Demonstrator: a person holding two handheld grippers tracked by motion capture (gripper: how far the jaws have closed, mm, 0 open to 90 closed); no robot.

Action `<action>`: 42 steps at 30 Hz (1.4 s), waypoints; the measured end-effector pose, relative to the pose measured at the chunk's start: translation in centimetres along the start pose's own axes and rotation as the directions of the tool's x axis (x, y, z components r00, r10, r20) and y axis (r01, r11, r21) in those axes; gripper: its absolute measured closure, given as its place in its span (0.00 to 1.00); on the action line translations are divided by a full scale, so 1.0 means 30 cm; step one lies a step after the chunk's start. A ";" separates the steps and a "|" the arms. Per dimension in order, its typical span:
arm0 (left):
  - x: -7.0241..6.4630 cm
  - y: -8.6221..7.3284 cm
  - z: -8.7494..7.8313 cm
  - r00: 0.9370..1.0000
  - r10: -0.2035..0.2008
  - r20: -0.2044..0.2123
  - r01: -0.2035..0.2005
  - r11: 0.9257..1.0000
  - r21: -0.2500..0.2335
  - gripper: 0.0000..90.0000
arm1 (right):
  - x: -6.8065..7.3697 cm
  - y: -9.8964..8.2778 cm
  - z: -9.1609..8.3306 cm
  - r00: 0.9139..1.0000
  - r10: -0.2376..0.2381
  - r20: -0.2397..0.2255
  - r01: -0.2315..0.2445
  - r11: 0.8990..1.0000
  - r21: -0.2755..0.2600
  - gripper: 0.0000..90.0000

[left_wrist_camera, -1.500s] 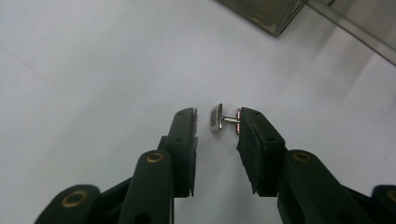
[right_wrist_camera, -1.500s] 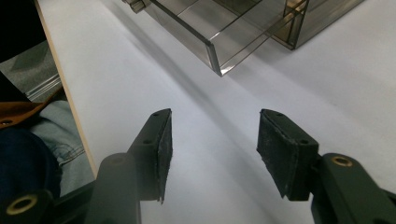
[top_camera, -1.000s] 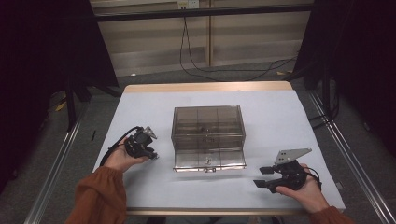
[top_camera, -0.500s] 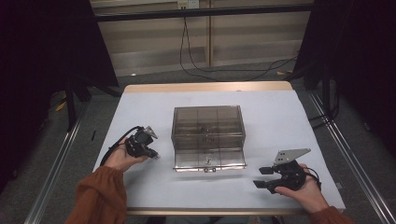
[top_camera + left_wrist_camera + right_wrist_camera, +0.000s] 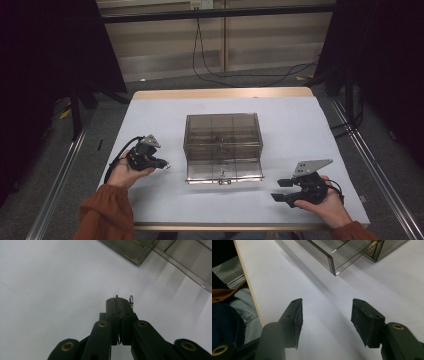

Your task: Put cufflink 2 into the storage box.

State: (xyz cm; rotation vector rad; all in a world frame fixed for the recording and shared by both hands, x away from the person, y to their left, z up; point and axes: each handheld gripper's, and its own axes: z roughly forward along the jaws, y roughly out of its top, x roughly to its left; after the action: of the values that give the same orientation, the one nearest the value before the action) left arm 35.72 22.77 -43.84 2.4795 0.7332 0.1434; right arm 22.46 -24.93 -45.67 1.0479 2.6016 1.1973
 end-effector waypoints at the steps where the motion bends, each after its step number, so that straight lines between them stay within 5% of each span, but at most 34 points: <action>1: -0.004 -0.004 -0.004 1.000 0.002 0.006 -0.002 1.000 -0.013 0.98 | 0.000 0.000 0.001 1.000 0.002 -0.003 -0.002 1.000 0.000 0.48; 7: -0.027 -0.026 -0.047 1.000 -0.027 0.010 0.028 0.992 -0.120 0.98 | 0.001 0.000 -0.002 1.000 0.006 0.002 -0.006 1.000 0.000 0.47; 10: -0.043 -0.043 -0.066 0.999 -0.036 0.017 0.039 0.980 -0.196 0.98 | 0.000 0.000 -0.001 1.000 0.006 0.003 -0.006 1.000 -0.001 0.47; 14: -0.060 -0.065 -0.069 0.999 -0.042 0.014 0.044 0.979 -0.200 0.98 | -0.001 -0.001 0.000 1.000 0.005 0.000 -0.005 1.000 -0.003 0.47; 23: -0.105 -0.081 -0.112 1.000 -0.023 0.019 0.028 0.954 -0.299 0.98 | -0.006 -0.003 -0.005 1.000 0.014 0.003 -0.014 1.000 -0.009 0.47; 33: -0.180 0.002 -0.108 0.996 0.031 0.086 0.002 0.936 -0.353 0.98 | -0.008 -0.005 -0.005 1.000 0.017 0.005 -0.017 1.000 -0.013 0.46; 36: -0.204 0.051 -0.101 0.994 0.076 0.083 -0.044 0.942 -0.332 0.98 | -0.008 -0.006 -0.005 1.000 0.012 0.000 -0.012 1.000 -0.010 0.47; 42: -0.252 0.135 -0.073 0.986 0.122 0.116 -0.074 0.935 -0.347 0.98 | -0.009 -0.005 -0.009 1.000 0.014 0.000 -0.014 1.000 -0.018 0.46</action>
State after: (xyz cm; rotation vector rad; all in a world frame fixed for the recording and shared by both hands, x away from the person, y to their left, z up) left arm 30.71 16.95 -39.45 2.1680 0.4801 0.1248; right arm 22.48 -25.35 -45.64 1.0653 2.5820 1.2215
